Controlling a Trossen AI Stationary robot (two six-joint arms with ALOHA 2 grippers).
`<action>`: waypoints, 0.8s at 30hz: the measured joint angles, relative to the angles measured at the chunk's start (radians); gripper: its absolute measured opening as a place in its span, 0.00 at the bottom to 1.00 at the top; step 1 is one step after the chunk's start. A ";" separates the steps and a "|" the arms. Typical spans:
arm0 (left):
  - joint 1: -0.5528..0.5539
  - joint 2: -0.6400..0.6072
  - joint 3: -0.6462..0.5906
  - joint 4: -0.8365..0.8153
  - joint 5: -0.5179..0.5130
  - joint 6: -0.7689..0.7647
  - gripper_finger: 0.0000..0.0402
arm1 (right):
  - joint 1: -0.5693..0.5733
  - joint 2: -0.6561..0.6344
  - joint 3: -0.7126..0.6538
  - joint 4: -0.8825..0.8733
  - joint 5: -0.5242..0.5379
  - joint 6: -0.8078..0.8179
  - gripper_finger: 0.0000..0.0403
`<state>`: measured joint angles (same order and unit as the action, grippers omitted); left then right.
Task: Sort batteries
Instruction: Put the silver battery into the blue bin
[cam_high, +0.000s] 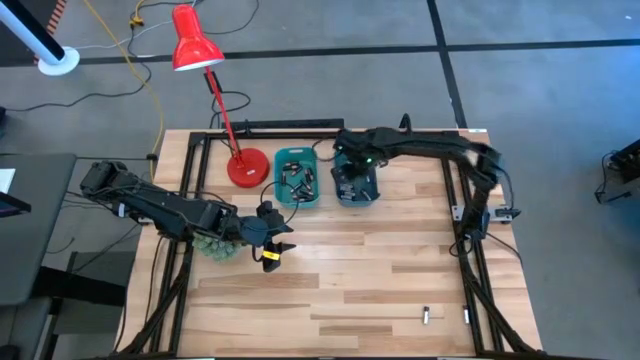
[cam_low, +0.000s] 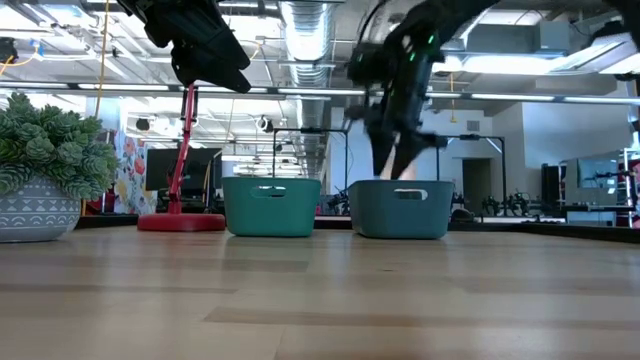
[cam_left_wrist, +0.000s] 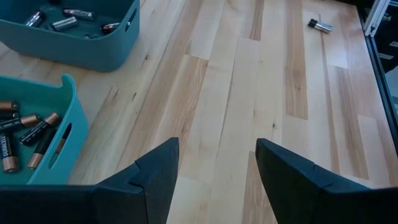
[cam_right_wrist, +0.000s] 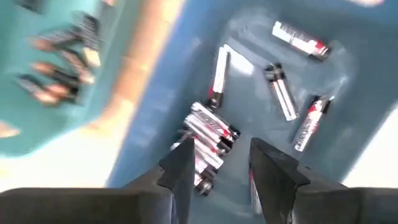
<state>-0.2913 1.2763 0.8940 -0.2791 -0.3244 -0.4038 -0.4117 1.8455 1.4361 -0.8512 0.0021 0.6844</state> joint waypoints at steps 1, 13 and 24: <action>0.000 0.000 0.000 0.000 0.000 0.000 0.52 | 0.003 -0.032 0.000 -0.003 0.000 -0.004 0.41; 0.000 0.000 0.000 0.006 0.000 -0.005 0.52 | 0.319 -0.446 -0.001 -0.326 0.080 0.256 0.31; 0.000 0.000 0.000 0.009 -0.004 -0.049 0.52 | 0.856 -0.500 -0.009 -0.716 0.084 0.922 0.30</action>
<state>-0.2913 1.2766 0.8936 -0.2701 -0.3286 -0.4527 0.4440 1.3451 1.4266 -1.5675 0.0863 1.6061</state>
